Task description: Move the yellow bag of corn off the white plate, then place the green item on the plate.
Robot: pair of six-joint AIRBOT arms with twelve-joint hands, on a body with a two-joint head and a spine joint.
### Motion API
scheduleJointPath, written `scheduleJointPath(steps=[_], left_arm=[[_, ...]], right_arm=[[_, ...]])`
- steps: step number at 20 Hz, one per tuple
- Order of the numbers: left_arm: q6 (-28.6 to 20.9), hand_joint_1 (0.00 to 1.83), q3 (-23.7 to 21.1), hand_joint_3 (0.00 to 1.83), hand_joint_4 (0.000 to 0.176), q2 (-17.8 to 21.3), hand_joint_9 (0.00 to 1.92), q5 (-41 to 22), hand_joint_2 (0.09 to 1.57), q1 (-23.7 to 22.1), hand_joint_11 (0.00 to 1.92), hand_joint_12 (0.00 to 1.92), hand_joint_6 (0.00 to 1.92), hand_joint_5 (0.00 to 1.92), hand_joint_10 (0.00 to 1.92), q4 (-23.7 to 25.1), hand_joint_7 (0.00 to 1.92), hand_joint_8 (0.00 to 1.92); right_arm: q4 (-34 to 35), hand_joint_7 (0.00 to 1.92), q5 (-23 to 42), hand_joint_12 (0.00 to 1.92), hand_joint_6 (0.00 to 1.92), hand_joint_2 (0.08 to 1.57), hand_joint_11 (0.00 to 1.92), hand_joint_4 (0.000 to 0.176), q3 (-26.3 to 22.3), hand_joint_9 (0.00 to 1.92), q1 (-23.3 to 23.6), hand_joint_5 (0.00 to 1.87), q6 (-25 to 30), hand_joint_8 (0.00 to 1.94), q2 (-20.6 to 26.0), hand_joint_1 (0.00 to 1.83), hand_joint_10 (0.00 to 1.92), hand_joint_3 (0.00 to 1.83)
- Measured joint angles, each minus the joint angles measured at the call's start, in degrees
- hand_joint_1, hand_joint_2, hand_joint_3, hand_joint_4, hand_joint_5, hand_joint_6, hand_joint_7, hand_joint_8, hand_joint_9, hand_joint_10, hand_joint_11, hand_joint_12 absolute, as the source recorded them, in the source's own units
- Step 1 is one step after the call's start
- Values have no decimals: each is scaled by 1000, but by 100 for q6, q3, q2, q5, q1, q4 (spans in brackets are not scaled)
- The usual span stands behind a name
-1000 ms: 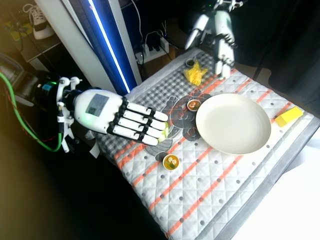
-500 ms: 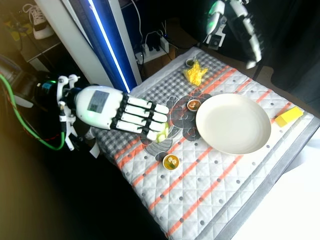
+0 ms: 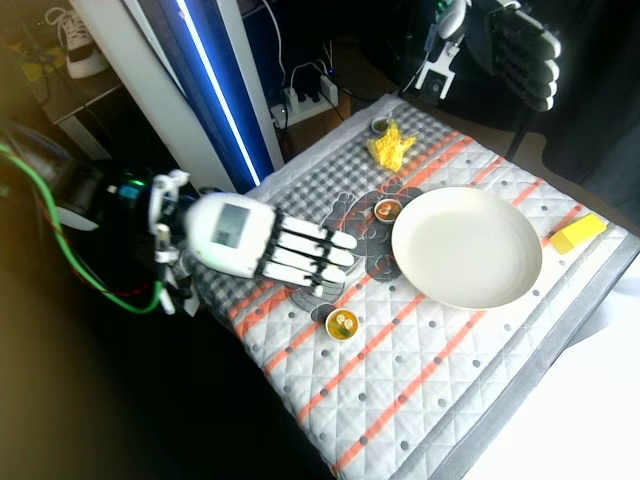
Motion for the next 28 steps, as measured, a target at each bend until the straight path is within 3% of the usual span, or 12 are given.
scheduleJointPath(steps=[1,2,7,10,11,13,16,18,23,25,26,28], left_arm=[[0,516,0,0,10,-2,0,-9,1273,11,0,0,0,0,0,31,0,0],[-2,517,0,0,15,-4,0,-11,1277,22,0,0,0,0,0,50,0,0],[-48,522,0,5,16,-7,0,-70,1294,98,0,0,0,2,0,4,0,0],[-55,533,0,3,44,-4,0,-74,1291,109,0,0,0,1,0,-11,0,0],[-55,522,0,3,53,-7,0,-74,1291,109,0,0,0,0,0,-28,0,0],[-55,520,2,3,63,-33,0,-83,1293,109,0,0,4,10,0,-57,0,0],[-98,541,2,18,36,-101,0,-109,1337,284,0,0,10,27,0,-76,0,0],[-190,595,46,15,68,-181,0,-87,1345,326,0,0,9,30,0,-192,0,0],[-208,577,90,2,118,-212,0,-101,1339,323,0,0,6,31,0,-225,0,0],[-208,591,90,2,116,-212,0,-103,1342,323,0,0,11,49,0,-201,0,0],[-208,574,92,2,118,-214,0,-94,1343,323,4,2,6,40,0,-221,0,0],[-208,566,92,1,102,-219,0,-90,1340,323,12,6,0,23,0,-219,0,0]], right_arm=[[-31,774,-11,1795,1404,1286,770,0,0,797,13,549,13,1476,-9,1169,1552,1],[-68,767,7,1857,1361,1284,905,0,0,875,39,604,15,1583,-9,1187,1683,0],[-481,708,114,1921,1461,1315,702,0,-195,691,341,567,20,1647,293,1138,1785,3],[-726,679,509,1891,1437,1297,584,0,-229,670,763,560,17,1567,439,1272,1705,0],[-804,684,527,1902,1468,1308,596,0,-177,634,918,591,17,1592,404,1145,1671,3],[-898,725,442,1920,1447,1301,646,0,107,646,1366,598,17,1587,111,1138,1735,0],[-1276,693,-328,1921,1398,1315,868,0,807,760,2317,561,17,1697,-669,1193,1880,4],[-1432,635,-1021,1921,1341,1334,1022,0,1307,871,2806,595,22,1845,-1224,1154,1919,8],[-1534,673,-2337,1921,1319,1321,1155,0,2498,1024,3373,607,37,1805,-2358,1172,1921,0],[-1515,687,-2691,1921,1442,1298,1155,0,2903,1019,3438,634,33,1595,-2743,1177,1921,0],[-1458,828,-2855,1921,1429,1280,1210,0,3095,1060,3440,676,33,1778,-2933,1103,1921,0],[-1423,680,-3073,1921,1479,1295,1114,0,3156,960,3438,626,37,1574,-2994,1172,1921,4]])
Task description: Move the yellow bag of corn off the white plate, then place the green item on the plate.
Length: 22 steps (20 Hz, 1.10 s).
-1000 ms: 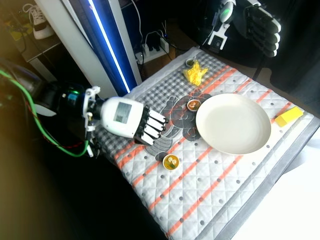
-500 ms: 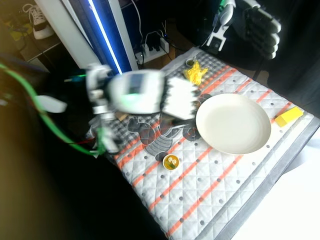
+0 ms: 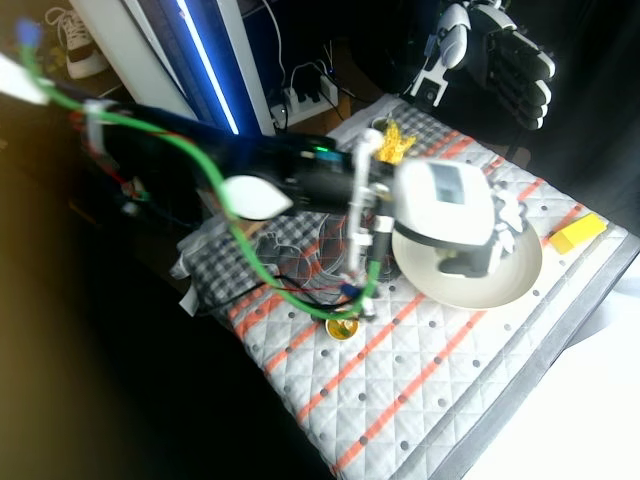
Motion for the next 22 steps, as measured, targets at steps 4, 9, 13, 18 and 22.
scheduleJointPath(steps=[4,9,13,18,22], left_arm=[[-2,546,22,0,102,2,0,17,1334,0,46,27,4,33,0,-61,0,0],[-2,504,22,0,117,2,0,15,1310,0,0,173,3,35,0,-35,0,0],[-7,523,22,2,120,2,0,-4,1309,0,0,77,0,19,0,-46,0,0],[-17,491,-46,1,114,20,0,-114,1302,24,0,2,0,20,0,-127,0,0],[-26,510,-105,0,143,35,0,-293,1291,144,19,12,2,13,0,-72,0,0]], right_arm=[[105,334,-96,1580,724,1231,104,0,39,311,0,231,-2,733,37,1037,1080,0],[101,0,-131,1108,0,1154,0,117,-59,18,4,0,-13,0,52,588,46,0],[79,0,20,467,0,1136,0,50,-601,0,15,0,-9,0,514,649,0,0],[120,0,1029,1206,0,1092,0,74,-1705,19,-17,0,-24,0,1910,434,10,0],[52,0,2035,600,0,1151,0,134,-2437,0,-520,0,-22,0,2638,430,0,4]])
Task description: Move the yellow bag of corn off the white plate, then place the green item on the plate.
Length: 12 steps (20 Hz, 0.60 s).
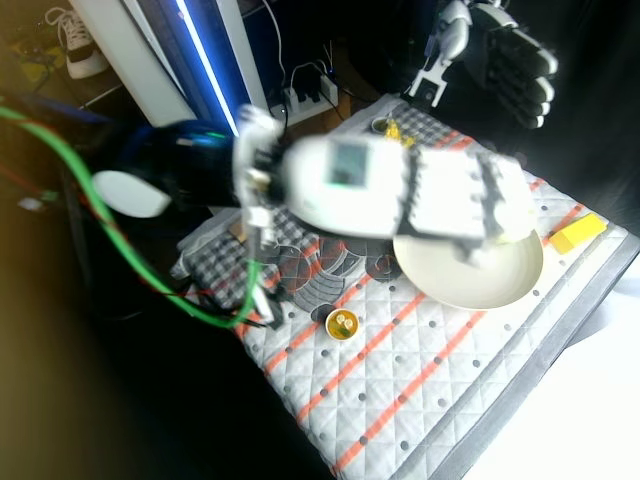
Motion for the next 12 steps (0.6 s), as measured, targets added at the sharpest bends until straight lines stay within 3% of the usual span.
scheduleJointPath(steps=[1,2,3,4,5,6,7,8,9,10,11,12], left_arm=[[4,524,0,0,131,33,0,-31,1291,35,3,2,0,3,0,-118,0,0],[4,544,0,0,124,57,0,-55,1286,37,0,0,1,5,0,-212,0,0],[4,551,-9,0,116,81,0,-133,1294,79,0,0,0,0,0,-273,0,0],[4,535,-24,2,114,90,0,-177,1300,92,8,4,0,0,0,-299,0,0],[4,507,-55,2,114,90,0,-245,1299,129,10,6,0,0,0,-293,0,0],[-2,499,-103,0,114,90,0,-343,1296,199,4,4,0,0,0,-251,0,0],[2,488,-107,0,128,90,0,-372,1279,227,3,4,0,0,0,-203,0,0],[0,449,-127,0,113,90,0,-444,1277,245,14,10,0,0,0,-221,0,0],[2,484,-131,0,92,103,0,-505,1272,243,0,0,0,0,0,-304,0,0],[2,484,-131,0,92,120,0,-522,1272,245,0,0,0,0,0,-315,0,0],[4,453,-131,0,101,149,0,-612,1270,245,0,0,0,0,0,-358,0,0],[2,385,-131,0,89,155,0,-710,1278,245,0,0,0,0,0,-374,0,0]], right_arm=[[85,0,361,157,0,1194,0,113,-234,0,-308,0,11,0,251,424,0,11],[234,0,610,31,0,1131,0,91,-363,0,-511,0,4,0,431,376,0,0],[385,0,927,5,0,1128,0,69,-496,0,-787,0,4,0,664,370,0,0],[511,0,1137,0,0,1158,0,70,-562,0,-946,0,2,0,804,346,0,5],[723,0,1419,8,0,1167,17,87,-654,0,-1163,0,-11,0,938,392,0,7],[925,0,1751,17,0,1172,32,78,-776,0,-1451,0,-15,0,1060,442,0,8],[1023,0,2020,3,0,1165,6,91,-890,0,-1659,0,-15,0,1147,461,0,3],[1110,0,2243,0,0,1176,0,66,-1027,0,-1923,0,-17,0,1239,434,0,8],[1154,0,2498,0,0,1178,0,63,-1141,0,-2146,0,-15,0,1300,403,0,7],[1158,0,2588,0,0,1178,0,63,-1156,0,-2194,0,-15,0,1309,403,0,7],[1270,0,2837,0,0,1188,0,36,-1191,0,-2284,0,-17,0,1325,408,0,10],[1379,0,3014,0,0,1194,0,25,-1191,0,-2356,0,-37,0,1327,407,0,12]])
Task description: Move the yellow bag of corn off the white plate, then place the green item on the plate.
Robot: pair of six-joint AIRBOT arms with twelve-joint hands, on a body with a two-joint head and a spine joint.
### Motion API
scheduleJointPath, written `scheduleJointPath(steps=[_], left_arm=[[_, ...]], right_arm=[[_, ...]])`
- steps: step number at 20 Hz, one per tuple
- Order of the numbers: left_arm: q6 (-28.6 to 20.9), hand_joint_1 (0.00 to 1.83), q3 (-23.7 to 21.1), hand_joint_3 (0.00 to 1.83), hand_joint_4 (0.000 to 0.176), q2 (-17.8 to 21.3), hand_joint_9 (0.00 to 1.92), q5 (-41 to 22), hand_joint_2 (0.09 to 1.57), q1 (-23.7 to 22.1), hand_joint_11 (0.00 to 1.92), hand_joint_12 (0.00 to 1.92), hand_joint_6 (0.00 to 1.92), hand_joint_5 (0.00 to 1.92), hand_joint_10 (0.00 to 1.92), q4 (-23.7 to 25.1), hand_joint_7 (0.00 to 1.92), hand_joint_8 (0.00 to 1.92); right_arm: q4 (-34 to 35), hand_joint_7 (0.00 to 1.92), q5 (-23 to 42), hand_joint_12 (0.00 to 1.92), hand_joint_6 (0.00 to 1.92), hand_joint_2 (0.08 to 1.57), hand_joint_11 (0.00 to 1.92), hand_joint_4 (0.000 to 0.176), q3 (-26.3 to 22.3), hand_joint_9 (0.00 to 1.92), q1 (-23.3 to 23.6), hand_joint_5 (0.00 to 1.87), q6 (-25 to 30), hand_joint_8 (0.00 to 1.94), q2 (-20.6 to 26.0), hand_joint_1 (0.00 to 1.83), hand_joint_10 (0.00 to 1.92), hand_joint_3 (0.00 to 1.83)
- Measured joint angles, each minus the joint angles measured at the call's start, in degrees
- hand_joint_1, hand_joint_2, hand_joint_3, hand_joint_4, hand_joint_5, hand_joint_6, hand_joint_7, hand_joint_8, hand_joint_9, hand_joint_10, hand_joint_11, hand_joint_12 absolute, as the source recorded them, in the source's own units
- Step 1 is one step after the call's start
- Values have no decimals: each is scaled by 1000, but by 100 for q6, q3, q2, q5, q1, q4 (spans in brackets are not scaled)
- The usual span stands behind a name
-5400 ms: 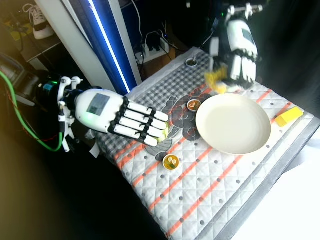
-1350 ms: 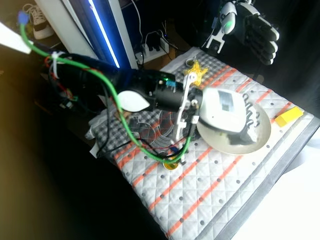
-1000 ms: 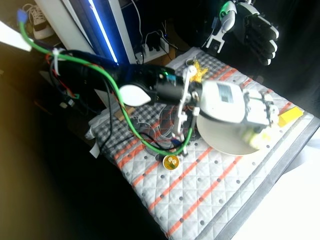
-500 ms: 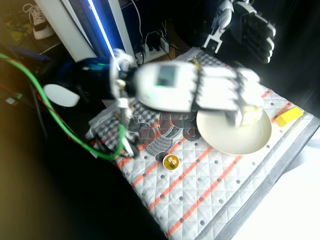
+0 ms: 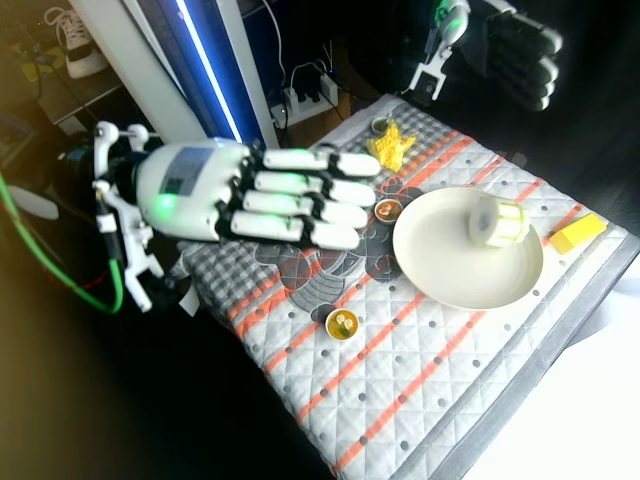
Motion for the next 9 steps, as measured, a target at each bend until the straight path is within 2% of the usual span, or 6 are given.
scheduleJointPath(steps=[3,4,5,6,7,9], left_arm=[[0,228,0,0,147,4,0,-83,1280,-2,0,0,0,0,0,13,0,0],[0,199,-37,5,131,28,0,-96,1292,0,0,0,0,0,0,4,0,0],[0,156,-83,6,167,66,0,-133,1295,2,0,0,0,0,0,9,0,0],[0,109,-90,8,174,90,0,-223,1301,31,0,0,0,0,0,28,0,0],[-2,72,-129,4,173,140,0,-396,1293,81,0,0,0,0,0,15,0,0],[0,71,-229,5,144,256,0,-704,1302,214,0,0,0,0,0,-153,0,0]], right_arm=[[262,0,304,0,0,1165,0,28,-50,0,-199,0,-24,0,22,350,0,0],[275,0,380,0,0,1165,0,7,-76,0,-280,0,-24,0,22,349,0,0],[278,0,431,0,0,1138,0,6,-98,0,-280,0,-24,0,22,306,0,0],[284,0,533,0,0,1122,0,16,-116,0,-280,0,-24,0,20,314,0,0],[282,0,745,0,0,1092,0,58,-122,0,-280,0,-24,0,22,339,0,0],[282,0,964,0,0,1066,0,104,-133,0,-280,0,-24,0,22,435,0,0]])
